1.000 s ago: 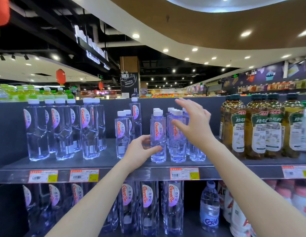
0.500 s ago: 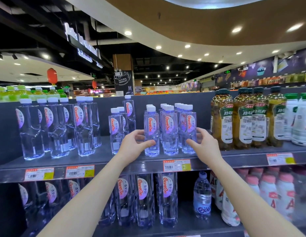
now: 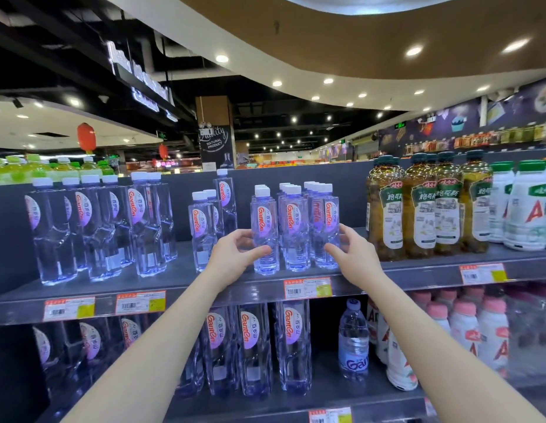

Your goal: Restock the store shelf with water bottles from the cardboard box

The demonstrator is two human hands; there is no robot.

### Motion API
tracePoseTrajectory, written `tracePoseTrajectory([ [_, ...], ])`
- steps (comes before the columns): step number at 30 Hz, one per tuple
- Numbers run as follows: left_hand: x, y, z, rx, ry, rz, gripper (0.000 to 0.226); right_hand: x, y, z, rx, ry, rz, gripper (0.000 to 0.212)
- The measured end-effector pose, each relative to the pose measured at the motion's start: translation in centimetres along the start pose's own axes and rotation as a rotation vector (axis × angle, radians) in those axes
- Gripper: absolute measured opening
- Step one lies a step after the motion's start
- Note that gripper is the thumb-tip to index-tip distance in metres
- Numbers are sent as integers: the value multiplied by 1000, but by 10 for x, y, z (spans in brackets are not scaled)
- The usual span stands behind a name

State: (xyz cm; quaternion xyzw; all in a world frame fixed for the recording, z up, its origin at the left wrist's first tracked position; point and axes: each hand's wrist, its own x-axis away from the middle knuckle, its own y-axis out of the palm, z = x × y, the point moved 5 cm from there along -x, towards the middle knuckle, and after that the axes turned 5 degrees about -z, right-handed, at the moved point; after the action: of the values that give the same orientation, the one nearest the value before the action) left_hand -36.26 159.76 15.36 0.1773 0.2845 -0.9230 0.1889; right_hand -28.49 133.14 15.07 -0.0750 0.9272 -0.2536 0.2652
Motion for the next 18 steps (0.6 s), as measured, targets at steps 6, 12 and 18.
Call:
tracePoseTrajectory([
  [6,0,0,1,-20,-12,-10,52,0,-1,-3,-3,-7,-39,54],
  [12,9,2,13,-70,-29,-5,62,0,-5,-1,-29,37,-68,61],
  [18,25,2,17,-194,-71,-1,78,1,-11,1,-24,92,-155,77],
])
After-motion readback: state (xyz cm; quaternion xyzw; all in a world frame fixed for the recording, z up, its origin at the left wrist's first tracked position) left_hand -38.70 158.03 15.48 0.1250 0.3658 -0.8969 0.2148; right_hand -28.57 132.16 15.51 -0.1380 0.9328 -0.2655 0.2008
